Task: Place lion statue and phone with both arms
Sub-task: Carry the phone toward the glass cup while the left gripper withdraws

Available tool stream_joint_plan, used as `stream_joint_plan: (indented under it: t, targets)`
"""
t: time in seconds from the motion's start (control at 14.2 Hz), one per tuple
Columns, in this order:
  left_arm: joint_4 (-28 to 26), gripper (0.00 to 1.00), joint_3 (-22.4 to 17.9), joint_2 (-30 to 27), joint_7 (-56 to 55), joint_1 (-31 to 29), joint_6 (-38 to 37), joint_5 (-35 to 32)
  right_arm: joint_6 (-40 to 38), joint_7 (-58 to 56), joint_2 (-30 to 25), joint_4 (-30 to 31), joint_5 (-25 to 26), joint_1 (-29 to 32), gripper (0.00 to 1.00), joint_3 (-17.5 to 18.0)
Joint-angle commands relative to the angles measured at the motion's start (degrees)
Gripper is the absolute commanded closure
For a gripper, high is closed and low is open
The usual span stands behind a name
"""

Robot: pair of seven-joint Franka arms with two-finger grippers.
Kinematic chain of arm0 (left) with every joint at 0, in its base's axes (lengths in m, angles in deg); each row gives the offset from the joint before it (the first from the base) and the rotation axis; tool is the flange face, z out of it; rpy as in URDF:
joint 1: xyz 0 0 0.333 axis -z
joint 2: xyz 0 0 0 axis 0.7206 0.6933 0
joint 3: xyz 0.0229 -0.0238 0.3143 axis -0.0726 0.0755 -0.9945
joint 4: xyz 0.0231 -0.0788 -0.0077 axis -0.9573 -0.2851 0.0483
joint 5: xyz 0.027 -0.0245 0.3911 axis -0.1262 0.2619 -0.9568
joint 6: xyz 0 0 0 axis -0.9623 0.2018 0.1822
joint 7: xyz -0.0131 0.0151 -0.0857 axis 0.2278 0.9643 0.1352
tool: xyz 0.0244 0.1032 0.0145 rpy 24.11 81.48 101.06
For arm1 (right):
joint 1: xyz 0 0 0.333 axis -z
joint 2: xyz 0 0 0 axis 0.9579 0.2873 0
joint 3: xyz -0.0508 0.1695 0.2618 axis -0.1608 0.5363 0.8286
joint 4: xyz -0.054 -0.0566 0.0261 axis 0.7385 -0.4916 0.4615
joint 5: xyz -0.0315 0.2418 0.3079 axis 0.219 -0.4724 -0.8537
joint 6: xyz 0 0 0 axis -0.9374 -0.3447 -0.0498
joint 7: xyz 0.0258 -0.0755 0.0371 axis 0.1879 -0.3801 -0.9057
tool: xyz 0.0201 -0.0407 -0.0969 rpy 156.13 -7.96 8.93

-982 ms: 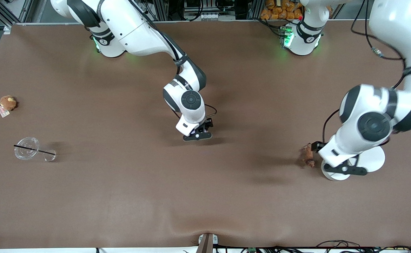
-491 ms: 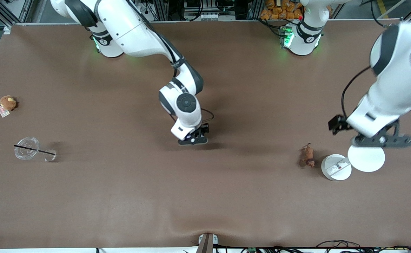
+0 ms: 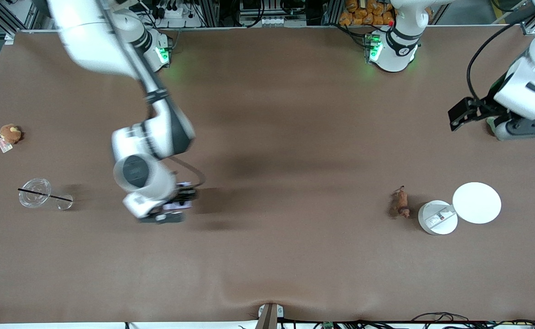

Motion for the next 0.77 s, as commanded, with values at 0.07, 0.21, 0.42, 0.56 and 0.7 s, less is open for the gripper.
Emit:
stream_joint_plan:
  t: [0.07, 0.21, 0.42, 0.56, 0.7]
  targets:
    - [-0.73, 0.0, -0.37, -3.28, -0.46, -0.57, -2.25, 1.16, -1.93, -3.51, -1.11, 1.72, 4.4, 8.85, 0.83, 0.44]
    - [-0.73, 0.0, -0.63, -3.55, 0.15, -1.27, -2.25, 1.24, -1.23, -7.02, 0.12, 1.72, 5.29, 12.91, 0.83, 0.53]
    - [-1.52, 0.0, -7.28, -5.21, 0.24, 3.97, -2.34, 2.38, 2.1, -10.45, 3.19, 1.55, 5.64, 17.05, 0.83, 0.53]
    - [-2.05, 0.0, -12.56, -5.83, 0.33, 8.64, -3.13, 2.48, 7.45, -16.58, 5.57, 1.63, 6.34, 20.2, 0.82, 0.44]
    - [-2.31, 0.0, -14.25, -5.92, 0.33, 10.41, -3.3, 2.56, 10.89, -20.65, 7.07, 1.63, 7.22, 22.15, 0.82, 0.44]
